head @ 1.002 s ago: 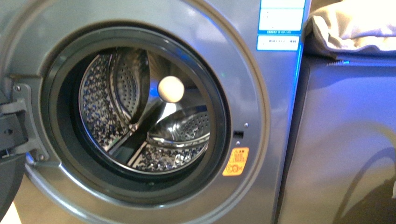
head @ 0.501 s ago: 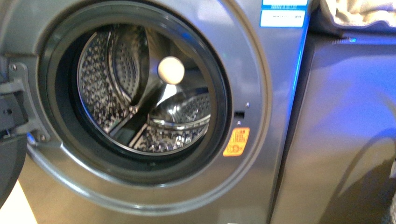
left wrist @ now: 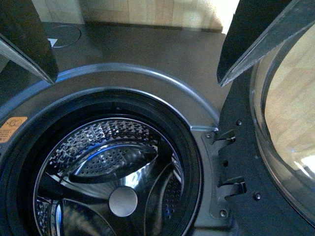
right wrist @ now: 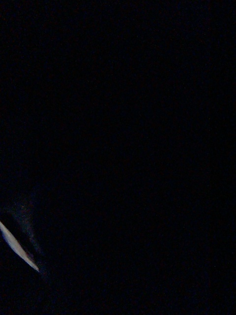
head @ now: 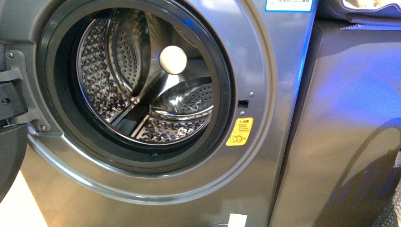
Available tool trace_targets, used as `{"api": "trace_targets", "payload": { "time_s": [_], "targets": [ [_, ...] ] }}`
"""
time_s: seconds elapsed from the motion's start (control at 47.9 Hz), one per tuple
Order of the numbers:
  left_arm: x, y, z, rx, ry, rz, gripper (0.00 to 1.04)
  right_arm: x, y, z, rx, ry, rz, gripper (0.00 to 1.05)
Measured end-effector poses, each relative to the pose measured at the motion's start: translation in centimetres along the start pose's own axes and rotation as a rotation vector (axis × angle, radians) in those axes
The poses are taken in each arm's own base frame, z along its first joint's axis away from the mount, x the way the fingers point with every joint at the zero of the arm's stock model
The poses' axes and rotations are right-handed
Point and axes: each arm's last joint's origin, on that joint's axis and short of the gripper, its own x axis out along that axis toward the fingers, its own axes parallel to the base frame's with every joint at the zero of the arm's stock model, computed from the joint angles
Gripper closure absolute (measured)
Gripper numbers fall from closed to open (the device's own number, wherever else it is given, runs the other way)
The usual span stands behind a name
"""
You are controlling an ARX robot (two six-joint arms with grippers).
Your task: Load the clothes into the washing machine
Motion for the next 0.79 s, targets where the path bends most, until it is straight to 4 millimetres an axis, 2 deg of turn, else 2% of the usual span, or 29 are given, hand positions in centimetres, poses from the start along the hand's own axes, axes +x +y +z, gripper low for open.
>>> {"api": "trace_targets", "payload": {
  "time_s": [0.397,0.647,0.793],
  "targets": [
    [0.0,0.0,0.0,0.0,0.0,0.0,0.07,0.6,-0.6,-0.2,0.015,0.002,0.003,0.09],
    [0.0,0.0,0.0,0.0,0.0,0.0,0.07,0.1,-0.8,-0.3,0.03,-0.024,-0.008,0.43],
    [0.0,0.0,0.0,0.0,0.0,0.0,0.07,-0.9,-0.3,-0.4,0.046,-0.047,0.017,0.63]
  ]
}}
